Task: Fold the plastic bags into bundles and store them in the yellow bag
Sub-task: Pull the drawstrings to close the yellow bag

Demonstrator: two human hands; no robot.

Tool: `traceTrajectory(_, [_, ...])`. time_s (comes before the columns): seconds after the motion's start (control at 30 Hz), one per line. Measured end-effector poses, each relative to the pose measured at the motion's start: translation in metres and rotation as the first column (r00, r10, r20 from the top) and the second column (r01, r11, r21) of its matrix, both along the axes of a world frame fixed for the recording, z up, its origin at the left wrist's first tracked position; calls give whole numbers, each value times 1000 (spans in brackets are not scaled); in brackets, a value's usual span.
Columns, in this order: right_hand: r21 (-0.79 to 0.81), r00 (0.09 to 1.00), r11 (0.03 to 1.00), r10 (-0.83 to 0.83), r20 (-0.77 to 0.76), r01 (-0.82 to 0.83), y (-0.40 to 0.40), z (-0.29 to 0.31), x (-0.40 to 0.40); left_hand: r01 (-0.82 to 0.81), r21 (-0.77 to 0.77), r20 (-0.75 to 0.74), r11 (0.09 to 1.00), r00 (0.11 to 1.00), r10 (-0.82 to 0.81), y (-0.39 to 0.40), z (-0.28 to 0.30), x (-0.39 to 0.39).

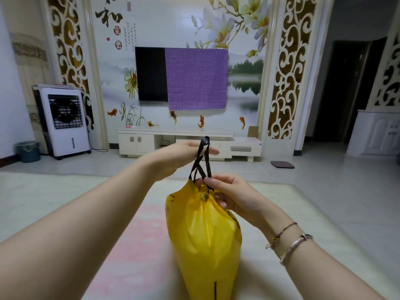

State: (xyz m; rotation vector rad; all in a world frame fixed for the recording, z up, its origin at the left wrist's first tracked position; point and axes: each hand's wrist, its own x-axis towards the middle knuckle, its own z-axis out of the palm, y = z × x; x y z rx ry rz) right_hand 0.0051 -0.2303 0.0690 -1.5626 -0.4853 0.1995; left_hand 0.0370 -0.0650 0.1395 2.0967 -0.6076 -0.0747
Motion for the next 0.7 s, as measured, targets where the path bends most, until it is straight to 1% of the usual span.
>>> traceTrajectory(0.07, [13,1000,999,-30,2,30,2,-3,1,-20,-16,-41,1000,999,19,10,-4,-3])
traceTrajectory(0.17, [99,997,992,-71,-14,72,6,-5,2,-109,-30,-126,994,987,104,23,-22,-6])
traceTrajectory(0.23, [170,994,980,-100,-40,106,7,-7,4,-159,-96,-186,983,973,139,33,-39,-12])
traceTrajectory(0.33, [227,989,964,-130,-66,142,8,-10,6,-147,-205,-194,968,975,107,48,-61,-19])
traceTrajectory(0.43, [246,985,954,-156,-71,169,10,-12,6,-125,-355,-199,927,978,56,49,-64,-23])
traceTrajectory(0.57, [272,980,942,-189,-61,199,10,-11,5,-174,-498,-237,849,970,59,34,-57,-22])
traceTrajectory(0.63, [254,971,939,-237,-18,233,8,-10,3,-218,-531,-258,819,962,89,25,-55,-22])
traceTrajectory(0.7, [200,958,944,-280,61,263,6,-10,0,-251,-497,-249,831,958,141,15,-53,-22])
